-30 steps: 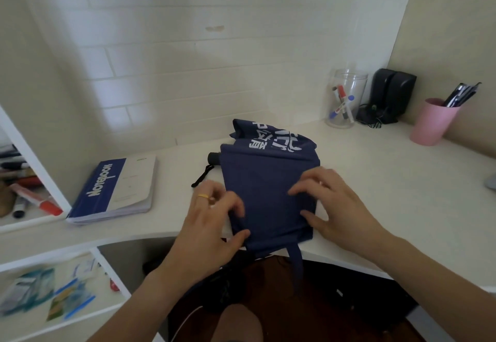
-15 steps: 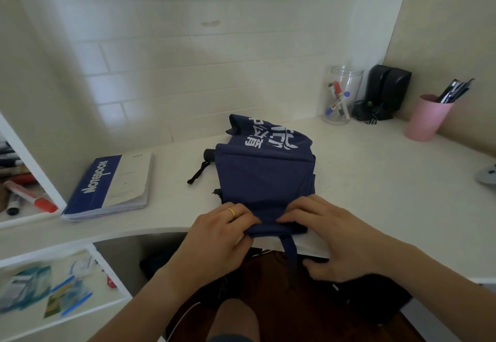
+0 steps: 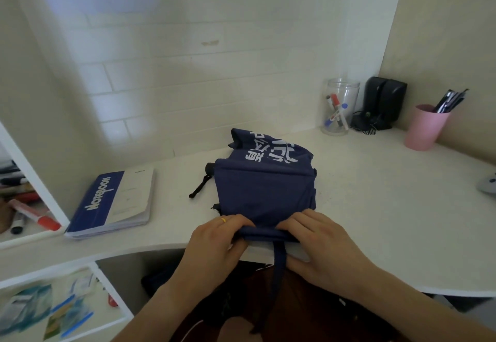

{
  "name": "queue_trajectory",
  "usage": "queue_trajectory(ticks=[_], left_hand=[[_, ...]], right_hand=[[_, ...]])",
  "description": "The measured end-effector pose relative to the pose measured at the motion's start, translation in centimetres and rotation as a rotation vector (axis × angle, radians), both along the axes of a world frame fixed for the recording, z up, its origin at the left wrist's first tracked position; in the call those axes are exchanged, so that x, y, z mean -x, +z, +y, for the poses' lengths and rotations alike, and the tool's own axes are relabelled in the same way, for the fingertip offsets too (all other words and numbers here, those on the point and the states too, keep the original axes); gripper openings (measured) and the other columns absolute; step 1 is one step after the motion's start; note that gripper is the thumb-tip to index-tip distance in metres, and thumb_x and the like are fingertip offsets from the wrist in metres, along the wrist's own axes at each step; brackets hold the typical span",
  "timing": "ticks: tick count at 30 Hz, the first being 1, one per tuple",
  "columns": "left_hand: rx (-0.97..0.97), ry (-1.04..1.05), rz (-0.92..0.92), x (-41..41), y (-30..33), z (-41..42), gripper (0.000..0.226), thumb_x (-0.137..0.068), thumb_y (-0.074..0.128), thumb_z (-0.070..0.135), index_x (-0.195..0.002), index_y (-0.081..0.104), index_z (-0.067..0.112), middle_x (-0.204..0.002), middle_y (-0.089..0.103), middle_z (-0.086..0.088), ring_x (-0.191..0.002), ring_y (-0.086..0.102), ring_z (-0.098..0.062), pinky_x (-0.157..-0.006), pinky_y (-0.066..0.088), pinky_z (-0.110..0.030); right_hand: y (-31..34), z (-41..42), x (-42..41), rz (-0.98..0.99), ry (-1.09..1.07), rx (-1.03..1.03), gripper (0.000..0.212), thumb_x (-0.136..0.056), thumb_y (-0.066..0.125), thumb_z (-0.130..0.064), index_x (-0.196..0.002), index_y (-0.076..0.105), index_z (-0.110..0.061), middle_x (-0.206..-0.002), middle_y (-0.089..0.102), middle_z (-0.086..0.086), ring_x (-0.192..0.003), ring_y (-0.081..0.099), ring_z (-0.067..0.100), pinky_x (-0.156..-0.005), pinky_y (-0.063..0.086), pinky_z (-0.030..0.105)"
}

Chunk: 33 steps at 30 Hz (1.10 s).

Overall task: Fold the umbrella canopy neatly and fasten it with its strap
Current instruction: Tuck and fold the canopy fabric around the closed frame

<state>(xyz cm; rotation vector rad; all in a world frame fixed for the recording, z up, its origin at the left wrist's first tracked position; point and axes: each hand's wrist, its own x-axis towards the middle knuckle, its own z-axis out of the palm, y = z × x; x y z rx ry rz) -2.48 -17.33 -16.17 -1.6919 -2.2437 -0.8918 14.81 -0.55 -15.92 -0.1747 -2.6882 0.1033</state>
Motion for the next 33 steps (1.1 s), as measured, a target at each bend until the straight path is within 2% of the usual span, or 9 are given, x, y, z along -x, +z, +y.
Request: queue_trajectory(ticks=[8,12,15,17,20,22,25,29,33], left_hand=[[-0.059,-0.026,-0.210,0.8,1.3,0.7,0.021,-0.089,0.073,0.017,-0.099,0.068,0.034,-0.082,0.064,0.027,-0.080,0.061,0.003,-0.069,0.041,-0.006],[-0.026,-0.145,-0.337,1.9,4.1,0.0,0.030,-0.078,0.065,0.013,-0.101,0.072,0.031,-0.096,0.075,0.017,-0.094,0.069,-0.002,-0.082,0.050,-0.012],[-0.432,0.081,-0.554,4.3,7.8,2.1,0.018,-0.088,0.061,0.018,-0.099,0.075,0.021,-0.101,0.075,0.009,-0.096,0.068,-0.004,-0.078,0.049,-0.010],[-0.508,0.326,-0.670,7.2,10.3,5.4,0.016,-0.094,0.064,0.029,-0.105,0.071,0.020,-0.109,0.070,0.007,-0.099,0.065,-0.006,-0.077,0.046,-0.015],[-0.171,0.422,-0.842,12.7,11.4,10.1,0.036,-0.091,0.066,0.034,-0.121,0.061,0.015,-0.120,0.060,0.001,-0.115,0.058,-0.025,-0.087,0.043,-0.033],[0.133,0.406,-0.928,14.6,10.7,11.9,0.030,-0.088,0.063,0.023,-0.114,0.059,0.010,-0.113,0.056,-0.007,-0.102,0.058,-0.029,-0.082,0.046,-0.036],[0.457,0.219,-0.738,15.9,8.7,12.5,0.028,-0.074,0.061,0.019,-0.097,0.069,0.006,-0.098,0.067,-0.012,-0.081,0.061,-0.023,-0.073,0.048,-0.032],[0.624,-0.009,-0.338,17.6,7.9,11.3,0.028,-0.088,0.067,0.019,-0.114,0.077,0.021,-0.112,0.077,0.005,-0.102,0.071,-0.014,-0.090,0.054,-0.032],[0.584,0.007,0.032,18.0,8.1,10.6,0.028,-0.088,0.071,0.022,-0.114,0.076,0.030,-0.113,0.077,0.005,-0.102,0.070,-0.016,-0.090,0.055,-0.035]], right_hand=[[0.9,2.0,1.9,0.065,0.013,-0.119,0.013,-0.085,0.067,-0.033,-0.096,0.068,-0.027,-0.085,0.066,-0.011,-0.076,0.059,0.014,-0.064,0.048,0.027],[0.8,2.2,2.4,0.122,0.017,-0.135,0.013,-0.086,0.059,-0.030,-0.093,0.069,-0.025,-0.086,0.067,-0.009,-0.078,0.060,0.016,-0.065,0.048,0.028],[1.0,1.9,2.4,0.167,0.045,-0.140,0.010,-0.083,0.065,-0.023,-0.092,0.070,-0.020,-0.105,0.067,-0.002,-0.093,0.061,0.022,-0.075,0.050,0.032],[1.3,1.8,2.3,0.154,0.070,-0.136,0.011,-0.081,0.070,-0.024,-0.091,0.070,-0.021,-0.125,0.062,0.004,-0.113,0.059,0.025,-0.088,0.051,0.033],[1.8,1.8,2.2,0.085,0.103,-0.078,0.011,-0.081,0.071,-0.031,-0.090,0.068,-0.027,-0.147,0.050,0.006,-0.133,0.051,0.024,-0.099,0.049,0.032],[1.8,2.0,2.2,0.053,0.111,-0.037,0.010,-0.082,0.068,-0.036,-0.091,0.066,-0.032,-0.154,0.043,0.004,-0.132,0.053,0.019,-0.095,0.053,0.028],[1.5,2.4,2.7,0.056,0.102,0.055,0.010,-0.086,0.063,-0.041,-0.094,0.061,-0.033,-0.164,0.024,-0.003,-0.130,0.054,0.011,-0.092,0.055,0.025],[1.0,2.7,3.1,0.089,0.089,0.074,0.008,-0.091,0.059,-0.041,-0.095,0.059,-0.034,-0.169,0.001,-0.001,-0.126,0.054,0.009,-0.086,0.057,0.027],[1.1,3.0,2.6,0.105,0.113,0.064,0.009,-0.093,0.058,-0.038,-0.098,0.062,-0.033,-0.168,0.010,0.004,-0.122,0.056,0.013,-0.089,0.057,0.026]])
